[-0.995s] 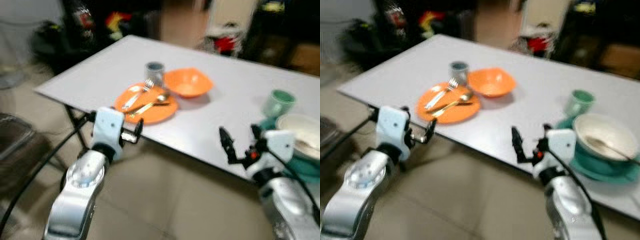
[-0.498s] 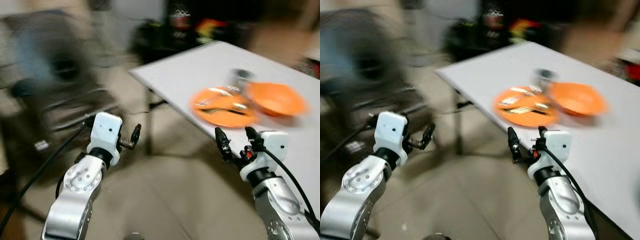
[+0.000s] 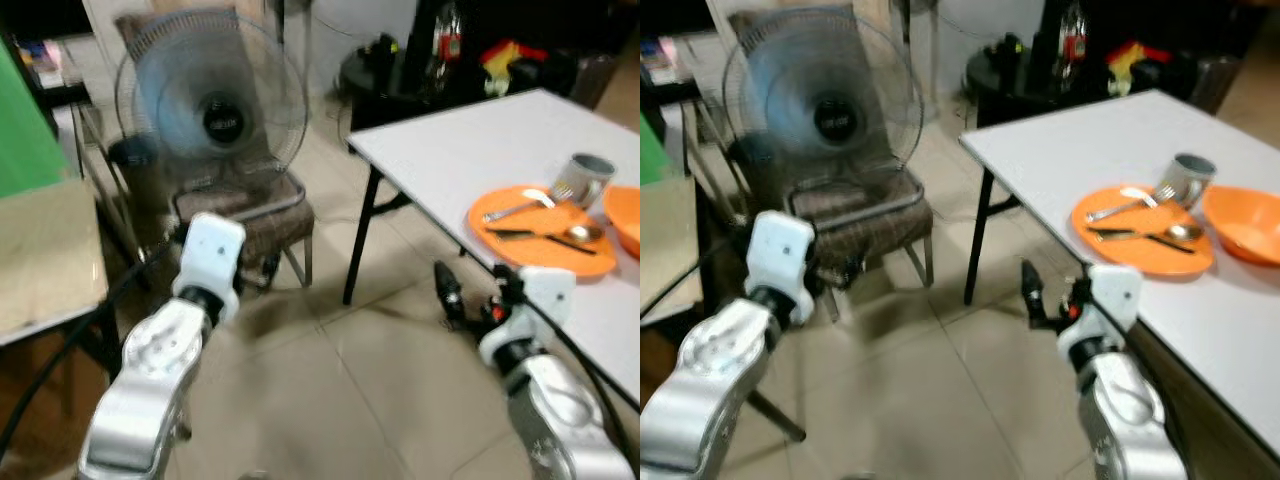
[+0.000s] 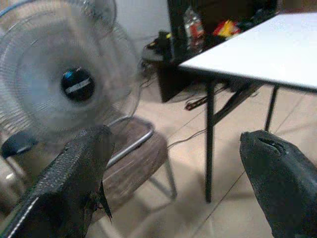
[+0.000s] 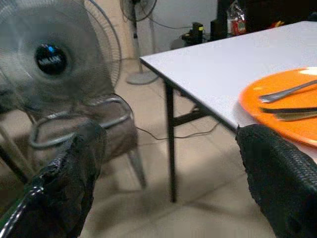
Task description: Setting the table
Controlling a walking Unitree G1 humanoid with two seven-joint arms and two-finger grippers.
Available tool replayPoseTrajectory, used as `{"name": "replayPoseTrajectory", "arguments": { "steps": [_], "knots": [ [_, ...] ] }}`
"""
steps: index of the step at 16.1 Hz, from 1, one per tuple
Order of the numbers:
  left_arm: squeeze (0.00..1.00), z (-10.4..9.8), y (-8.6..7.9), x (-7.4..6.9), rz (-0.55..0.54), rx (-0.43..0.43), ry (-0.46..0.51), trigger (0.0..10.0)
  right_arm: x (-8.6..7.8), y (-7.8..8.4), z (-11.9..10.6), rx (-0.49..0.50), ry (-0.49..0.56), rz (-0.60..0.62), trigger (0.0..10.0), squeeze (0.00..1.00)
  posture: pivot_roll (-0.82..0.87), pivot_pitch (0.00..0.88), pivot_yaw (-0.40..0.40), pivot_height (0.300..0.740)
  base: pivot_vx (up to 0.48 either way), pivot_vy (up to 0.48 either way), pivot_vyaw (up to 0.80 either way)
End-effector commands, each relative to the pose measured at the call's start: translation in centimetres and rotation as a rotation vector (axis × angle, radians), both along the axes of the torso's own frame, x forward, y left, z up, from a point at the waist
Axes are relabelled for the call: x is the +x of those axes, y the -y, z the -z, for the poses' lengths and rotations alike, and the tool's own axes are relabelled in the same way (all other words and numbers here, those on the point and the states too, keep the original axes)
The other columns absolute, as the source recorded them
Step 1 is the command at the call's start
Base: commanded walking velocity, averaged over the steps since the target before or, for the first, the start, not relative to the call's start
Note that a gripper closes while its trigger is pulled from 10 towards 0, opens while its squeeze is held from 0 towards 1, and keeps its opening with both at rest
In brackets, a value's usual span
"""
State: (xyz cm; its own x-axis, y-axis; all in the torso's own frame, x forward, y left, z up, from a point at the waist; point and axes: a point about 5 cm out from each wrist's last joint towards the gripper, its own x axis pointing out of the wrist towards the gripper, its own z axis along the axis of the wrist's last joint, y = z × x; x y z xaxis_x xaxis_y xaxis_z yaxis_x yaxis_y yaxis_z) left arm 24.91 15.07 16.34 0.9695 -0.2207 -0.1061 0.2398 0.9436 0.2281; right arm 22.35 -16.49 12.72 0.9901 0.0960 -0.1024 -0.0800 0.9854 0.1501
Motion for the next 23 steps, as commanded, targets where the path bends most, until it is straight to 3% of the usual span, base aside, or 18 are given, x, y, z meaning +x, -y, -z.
{"name": "replayPoseTrajectory", "arguments": {
  "steps": [1, 9, 23],
  "knots": [
    [0.0, 0.0, 0.2, 0.2, 0.01, -0.006, -0.008, 10.0, 0.1, 0.1, -0.3, -0.007, 0.016, 0.005, 10.0, 1.0, 0.04, 0.0, -0.016, 0.74, 0.0, 0.24, 0.0],
    [0.0, -0.3, 0.2, 0.5, 0.016, -0.011, -0.004, 10.0, 0.4, -0.9, -0.4, 0.01, 0.021, -0.051, 10.0, 1.0, 0.05, 0.0, -0.019, 0.74, 0.0, 0.328, 0.0],
    [0.0, -0.4, -0.1, 0.5, -0.013, -0.004, 0.007, 10.0, 1.8, -0.9, -0.5, 0.0, 0.03, -0.088, 10.0, 1.0, 0.06, 0.0, -0.043, 0.74, 0.0, 0.354, 0.79]
  ]
}}
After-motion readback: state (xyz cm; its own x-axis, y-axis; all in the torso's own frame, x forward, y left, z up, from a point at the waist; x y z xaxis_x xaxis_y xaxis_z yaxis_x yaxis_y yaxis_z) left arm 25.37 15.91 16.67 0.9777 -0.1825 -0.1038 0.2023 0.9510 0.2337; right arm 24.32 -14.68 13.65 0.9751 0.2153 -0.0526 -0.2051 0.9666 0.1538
